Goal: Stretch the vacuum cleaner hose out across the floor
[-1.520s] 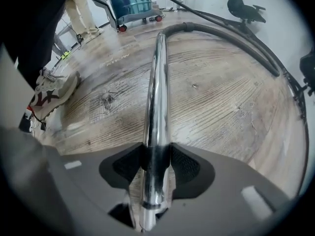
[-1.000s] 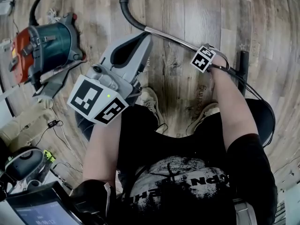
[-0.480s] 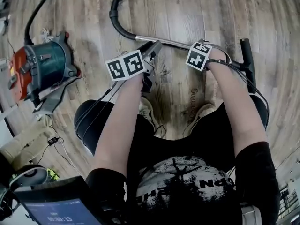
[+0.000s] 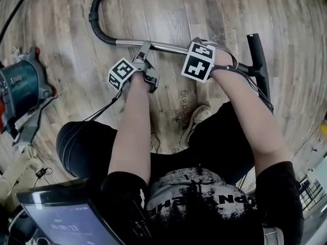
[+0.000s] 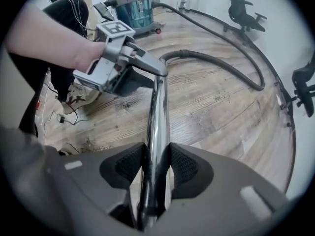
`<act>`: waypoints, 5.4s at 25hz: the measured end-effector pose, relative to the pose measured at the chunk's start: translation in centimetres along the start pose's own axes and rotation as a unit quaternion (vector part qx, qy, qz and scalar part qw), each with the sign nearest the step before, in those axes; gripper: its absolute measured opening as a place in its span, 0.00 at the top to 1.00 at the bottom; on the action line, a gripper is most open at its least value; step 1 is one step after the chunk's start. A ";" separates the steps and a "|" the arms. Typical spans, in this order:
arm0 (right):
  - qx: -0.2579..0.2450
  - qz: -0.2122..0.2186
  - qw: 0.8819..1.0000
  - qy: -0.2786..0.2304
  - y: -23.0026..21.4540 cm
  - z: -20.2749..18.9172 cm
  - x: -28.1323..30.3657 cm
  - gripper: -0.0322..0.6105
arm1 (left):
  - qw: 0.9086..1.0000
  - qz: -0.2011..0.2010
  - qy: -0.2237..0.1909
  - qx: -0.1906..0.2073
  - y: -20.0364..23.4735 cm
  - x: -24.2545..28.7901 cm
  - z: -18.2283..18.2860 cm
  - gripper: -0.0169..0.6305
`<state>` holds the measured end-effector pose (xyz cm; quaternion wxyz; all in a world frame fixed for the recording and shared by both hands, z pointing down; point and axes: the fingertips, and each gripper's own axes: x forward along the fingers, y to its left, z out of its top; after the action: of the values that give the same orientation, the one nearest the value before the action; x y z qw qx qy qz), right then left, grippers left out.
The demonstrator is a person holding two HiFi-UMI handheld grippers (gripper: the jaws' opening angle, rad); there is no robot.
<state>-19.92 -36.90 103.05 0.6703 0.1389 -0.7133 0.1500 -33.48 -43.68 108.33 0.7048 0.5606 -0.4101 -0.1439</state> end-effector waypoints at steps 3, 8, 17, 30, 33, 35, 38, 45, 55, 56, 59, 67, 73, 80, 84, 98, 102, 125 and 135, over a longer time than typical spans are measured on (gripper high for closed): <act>-0.005 -0.002 1.000 -0.005 0.9 0.2 -0.9 0.68 | 0.997 -0.070 -0.027 -0.036 -1.1 2.2 0.1 0.51; -0.019 -0.015 1.000 -0.014 1.2 0.6 -1.5 0.68 | 0.979 -0.153 -0.071 -0.114 -4.3 3.8 1.0 0.75; -0.029 -0.095 0.994 -0.046 -1.4 0.2 -1.8 0.66 | 0.970 -0.231 -0.072 -0.036 -11.9 2.6 0.6 0.83; -0.041 -0.145 0.986 -0.066 -3.2 1.5 -2.8 0.82 | 0.961 -0.239 -0.134 -0.015 -17.2 0.4 4.1 0.90; -0.027 -0.134 0.987 -0.081 -3.0 2.1 -3.2 0.82 | 0.958 -0.252 -0.140 0.001 -18.6 -0.1 5.6 0.91; -0.022 -0.127 0.988 -0.088 -2.7 2.3 -3.2 0.82 | 0.959 -0.248 -0.137 0.010 -18.9 -0.4 5.4 0.91; -0.022 -0.127 0.987 -0.095 -2.8 2.8 -3.7 0.82 | 0.959 -0.248 -0.138 0.018 -19.5 -0.7 5.8 0.91; -0.009 -0.132 0.984 -0.119 -3.6 4.4 -7.8 0.82 | 0.957 -0.254 -0.128 0.050 -24.8 -2.1 6.6 0.91; 0.015 -0.103 0.985 -0.137 0.2 4.9 -26.3 0.82 | 0.966 -0.229 -0.104 0.059 -41.5 -11.0 4.2 0.91; 0.018 -0.099 0.985 -0.140 0.8 4.7 -28.8 0.81 | 0.966 -0.229 -0.100 0.059 -43.7 -12.3 3.5 0.91; 0.029 -0.081 0.985 -0.148 2.9 3.7 -36.7 0.81 | 0.968 -0.228 -0.088 0.065 -50.6 -16.1 1.0 0.91; 0.063 0.011 0.977 -0.203 8.3 -0.2 -57.8 0.81 | 0.952 -0.284 -0.061 0.100 -70.3 -25.7 -7.0 0.91; 0.042 -0.046 0.975 -0.213 9.6 -4.7 -65.4 0.80 | 0.938 -0.314 -0.064 0.130 -77.9 -30.0 -12.9 0.91; 0.057 -0.133 0.963 -0.228 10.3 -5.1 -67.5 0.82 | 0.931 -0.312 -0.047 0.181 -80.5 -32.4 -15.3 0.91; 0.068 -0.101 0.962 -0.243 11.7 -3.1 -67.9 0.82 | 0.920 -0.338 -0.033 0.196 -81.3 -33.9 -14.2 0.91; 0.099 -0.082 0.969 -0.209 14.4 7.3 -66.1 0.82 | 0.929 -0.333 0.005 0.162 -77.4 -37.4 -4.4 0.92; 0.124 -0.081 0.969 -0.196 14.9 7.2 -65.1 0.82 | 0.929 -0.334 0.032 0.155 -76.2 -36.6 -4.5 0.92; 0.021 -0.002 0.975 -0.223 17.5 -13.8 -64.7 0.81 | 0.940 -0.294 -0.073 0.155 -75.8 -33.5 -24.0 0.92; -0.031 0.033 0.974 -0.222 16.6 -13.3 -64.0 0.81 | 0.944 -0.273 -0.123 0.140 -74.9 -33.6 -22.6 0.91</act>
<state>-10.42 -16.53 39.46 0.4942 0.1244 -0.8526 0.1157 -18.41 -30.95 25.47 0.4973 0.7220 -0.3404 -0.3400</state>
